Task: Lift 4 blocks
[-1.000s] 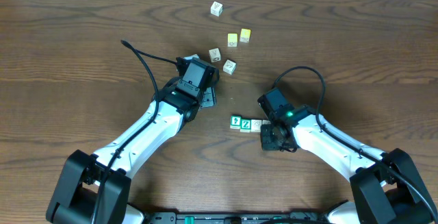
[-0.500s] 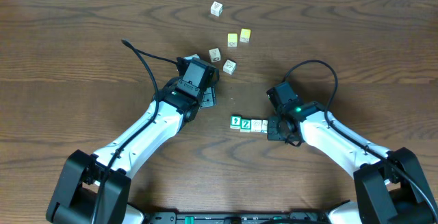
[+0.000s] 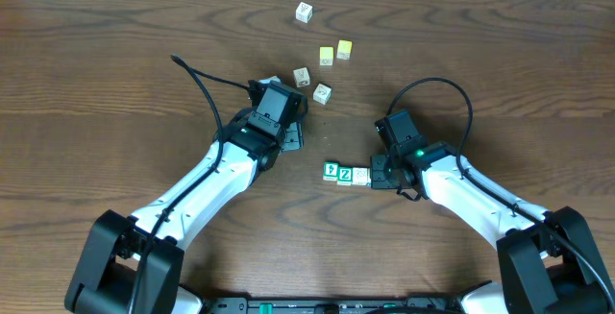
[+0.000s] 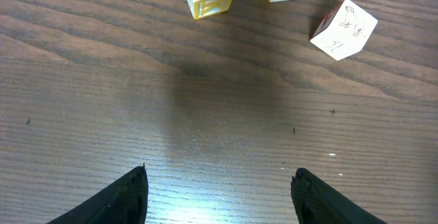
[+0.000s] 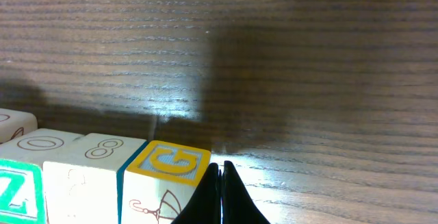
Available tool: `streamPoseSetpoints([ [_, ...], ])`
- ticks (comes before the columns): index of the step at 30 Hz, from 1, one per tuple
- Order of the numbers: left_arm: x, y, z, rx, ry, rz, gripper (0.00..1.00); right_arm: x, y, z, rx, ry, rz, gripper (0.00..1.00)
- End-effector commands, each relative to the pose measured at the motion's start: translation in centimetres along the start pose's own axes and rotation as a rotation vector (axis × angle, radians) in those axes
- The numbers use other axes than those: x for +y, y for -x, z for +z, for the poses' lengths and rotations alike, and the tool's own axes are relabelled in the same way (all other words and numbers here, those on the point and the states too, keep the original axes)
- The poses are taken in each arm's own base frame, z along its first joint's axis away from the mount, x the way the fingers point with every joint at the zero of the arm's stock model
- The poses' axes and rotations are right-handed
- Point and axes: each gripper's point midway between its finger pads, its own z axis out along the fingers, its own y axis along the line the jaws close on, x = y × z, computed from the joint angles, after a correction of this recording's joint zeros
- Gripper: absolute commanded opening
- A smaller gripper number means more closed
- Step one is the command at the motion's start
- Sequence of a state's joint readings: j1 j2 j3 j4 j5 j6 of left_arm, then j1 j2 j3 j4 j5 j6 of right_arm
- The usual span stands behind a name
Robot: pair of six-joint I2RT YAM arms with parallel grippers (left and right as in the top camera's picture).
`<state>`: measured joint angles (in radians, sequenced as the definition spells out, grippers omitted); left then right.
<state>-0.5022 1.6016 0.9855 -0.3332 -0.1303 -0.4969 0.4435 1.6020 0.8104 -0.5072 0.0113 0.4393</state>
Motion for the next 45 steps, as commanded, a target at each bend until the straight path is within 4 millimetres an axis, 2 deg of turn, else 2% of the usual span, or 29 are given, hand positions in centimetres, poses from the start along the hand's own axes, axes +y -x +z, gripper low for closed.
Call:
streamPoseSetpoints([
  [1,0.6,-0.6,0.4,0.012,0.023,0.01,0.68,0.2,-0.2,0.2,0.012,0.016,-0.017,0.01],
  [7,0.6,-0.6,0.4,0.012,0.023,0.01,0.68,0.8,0.0,0.2,0.007,0.048,-0.046,0.01],
  [16,0.6,-0.6,0.4,0.011,0.022,0.01,0.68,0.5,0.0,0.2,0.007,0.033,-0.037,0.01],
  [20,0.1,0.1,0.4,-0.018,0.004,0.005,0.66,0.3,0.1,0.2,0.006,0.032,-0.032,0.01],
  [21,-0.2,0.6,0.4,-0.034,-0.012,0.012,0.63,0.3,0.1,0.2,0.006,0.032,-0.032,0.01],
  [27,-3.2,1.8,0.1,-0.072,-0.157,0.073,0.59,0.3,0.1,0.2,0.006,0.032,-0.032,0.01],
  [30,-3.4,2.1,0.1,-0.087,-0.167,0.07,0.43,0.3,0.1,0.2,0.005,0.032,-0.032,0.01],
  [33,-3.8,1.8,0.4,-0.071,-0.186,0.073,0.38,0.3,0.1,0.2,0.004,0.033,-0.032,0.01],
  [39,-4.3,0.0,2.0,0.004,-0.217,0.081,0.37,0.5,-0.1,0.2,0.016,0.041,-0.029,0.01],
  [45,-4.2,-0.5,2.6,0.023,-0.21,0.076,0.37,0.1,-1.1,0.1,0.056,0.028,-0.018,0.01],
])
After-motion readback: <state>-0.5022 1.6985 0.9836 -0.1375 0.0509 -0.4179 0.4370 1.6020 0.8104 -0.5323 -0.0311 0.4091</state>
